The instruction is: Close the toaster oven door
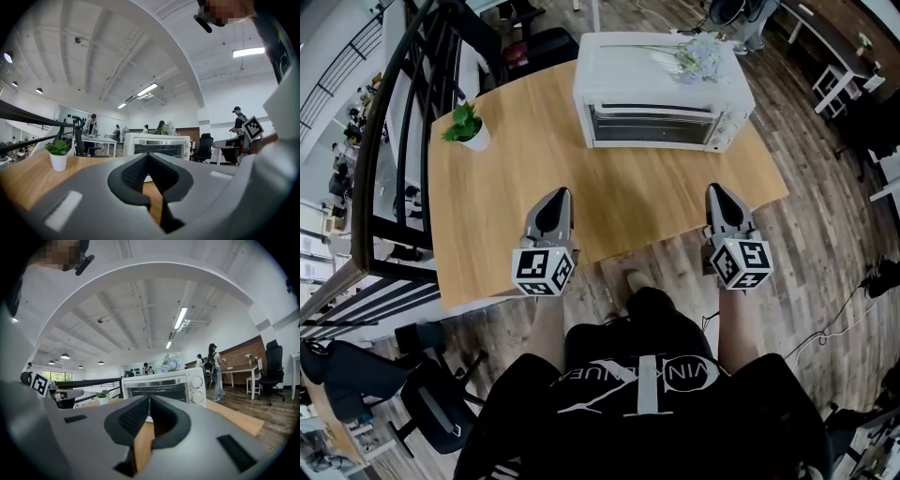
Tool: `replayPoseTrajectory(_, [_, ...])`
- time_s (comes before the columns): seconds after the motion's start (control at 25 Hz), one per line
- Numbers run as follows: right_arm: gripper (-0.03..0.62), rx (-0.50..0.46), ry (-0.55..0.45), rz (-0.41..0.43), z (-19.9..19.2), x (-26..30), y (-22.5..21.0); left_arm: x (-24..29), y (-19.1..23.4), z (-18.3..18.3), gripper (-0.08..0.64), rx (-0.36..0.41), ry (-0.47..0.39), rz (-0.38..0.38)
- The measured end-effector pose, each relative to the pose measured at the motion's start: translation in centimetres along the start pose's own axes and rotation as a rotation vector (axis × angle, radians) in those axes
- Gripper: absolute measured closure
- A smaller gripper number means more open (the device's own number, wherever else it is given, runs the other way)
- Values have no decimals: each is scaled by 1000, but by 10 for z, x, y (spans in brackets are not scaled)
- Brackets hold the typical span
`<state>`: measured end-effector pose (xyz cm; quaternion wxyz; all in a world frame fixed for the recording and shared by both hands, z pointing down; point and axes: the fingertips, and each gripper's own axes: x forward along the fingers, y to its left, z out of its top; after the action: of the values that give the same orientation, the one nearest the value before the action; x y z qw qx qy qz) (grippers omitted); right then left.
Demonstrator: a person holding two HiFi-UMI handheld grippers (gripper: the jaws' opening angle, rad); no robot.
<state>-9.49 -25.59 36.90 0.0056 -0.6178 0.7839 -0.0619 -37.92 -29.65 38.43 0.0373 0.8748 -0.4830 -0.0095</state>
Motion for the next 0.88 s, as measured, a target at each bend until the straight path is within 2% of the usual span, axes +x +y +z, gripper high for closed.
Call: replayPoseTrajectory(0.88, [569,-5,-7,-42,-6,-44,22,-33,-15,2,550,11,-10,-52])
